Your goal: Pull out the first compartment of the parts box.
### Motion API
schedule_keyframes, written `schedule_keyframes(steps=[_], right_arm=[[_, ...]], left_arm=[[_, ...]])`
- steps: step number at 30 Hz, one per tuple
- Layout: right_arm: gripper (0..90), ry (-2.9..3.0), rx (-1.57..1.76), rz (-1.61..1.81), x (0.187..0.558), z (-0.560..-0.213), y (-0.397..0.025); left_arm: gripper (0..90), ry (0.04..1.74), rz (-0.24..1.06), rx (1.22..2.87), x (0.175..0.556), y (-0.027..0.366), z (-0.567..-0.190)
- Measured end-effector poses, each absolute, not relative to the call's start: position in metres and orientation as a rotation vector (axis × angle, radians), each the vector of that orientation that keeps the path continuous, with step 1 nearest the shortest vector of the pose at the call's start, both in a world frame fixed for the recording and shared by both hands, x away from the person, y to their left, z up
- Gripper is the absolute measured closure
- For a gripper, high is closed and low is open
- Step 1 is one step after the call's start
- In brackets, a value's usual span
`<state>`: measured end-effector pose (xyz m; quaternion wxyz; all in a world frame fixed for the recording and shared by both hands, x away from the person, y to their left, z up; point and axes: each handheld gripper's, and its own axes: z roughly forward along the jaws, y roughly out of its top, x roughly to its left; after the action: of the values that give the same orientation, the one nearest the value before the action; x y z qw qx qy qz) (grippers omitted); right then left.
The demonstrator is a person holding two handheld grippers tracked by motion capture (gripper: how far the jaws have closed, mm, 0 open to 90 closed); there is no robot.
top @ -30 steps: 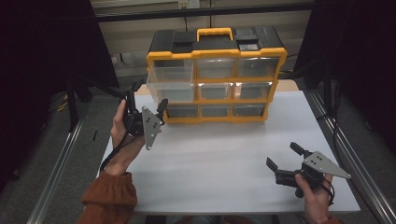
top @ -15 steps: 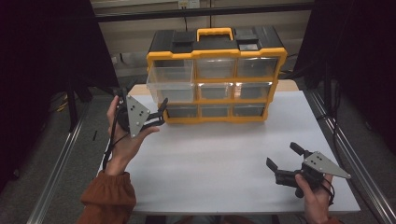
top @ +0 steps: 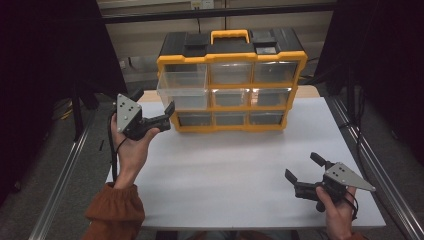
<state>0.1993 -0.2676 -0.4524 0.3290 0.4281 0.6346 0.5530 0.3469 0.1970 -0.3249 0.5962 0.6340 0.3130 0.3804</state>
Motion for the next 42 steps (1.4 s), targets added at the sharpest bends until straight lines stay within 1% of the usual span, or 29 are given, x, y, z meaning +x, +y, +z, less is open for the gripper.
schedule_keyframes(steps=[3,5,7,9,12,15,23,30,35,36,37,38,39,42], right_arm=[[0.0,1.659,1.123,1.446,0.199,-0.452,-0.268],[0.0,1.663,1.122,1.448,0.199,-0.452,-0.268],[0.0,1.662,1.126,1.448,0.199,-0.453,-0.268],[0.0,1.662,1.129,1.447,0.199,-0.453,-0.268],[0.0,1.663,1.126,1.447,0.199,-0.453,-0.268],[0.0,1.665,1.127,1.444,0.200,-0.453,-0.268],[0.0,1.672,1.124,1.440,0.200,-0.453,-0.268],[0.0,1.669,1.138,1.441,0.200,-0.454,-0.268],[0.0,1.678,1.135,1.439,0.201,-0.454,-0.268],[0.0,1.680,1.136,1.437,0.201,-0.454,-0.268],[0.0,1.680,1.137,1.437,0.201,-0.454,-0.268],[0.0,1.681,1.136,1.439,0.201,-0.454,-0.268],[0.0,1.678,1.135,1.440,0.201,-0.455,-0.267],[0.0,1.687,1.138,1.439,0.201,-0.455,-0.267]], left_arm=[[3.2,0.769,0.804,1.461,0.349,0.198,-0.328],[4.2,0.779,0.804,1.463,0.349,0.197,-0.329],[3.7,0.763,0.831,1.499,0.349,0.197,-0.332],[2.8,0.768,0.821,1.496,0.347,0.196,-0.335],[2.7,0.781,0.871,1.508,0.343,0.195,-0.344],[3.1,0.798,0.971,1.542,0.341,0.196,-0.355],[3.1,0.859,0.905,1.620,0.346,0.199,-0.389],[3.2,0.829,0.887,1.674,0.339,0.193,-0.416],[4.4,0.801,0.855,1.723,0.331,0.190,-0.427],[4.6,0.820,0.847,1.711,0.330,0.189,-0.430],[4.7,0.843,0.806,1.714,0.330,0.190,-0.432],[5.1,0.873,0.796,1.680,0.330,0.190,-0.434],[5.6,0.888,0.785,1.681,0.330,0.192,-0.436],[5.8,0.901,0.788,1.705,0.327,0.200,-0.441]])
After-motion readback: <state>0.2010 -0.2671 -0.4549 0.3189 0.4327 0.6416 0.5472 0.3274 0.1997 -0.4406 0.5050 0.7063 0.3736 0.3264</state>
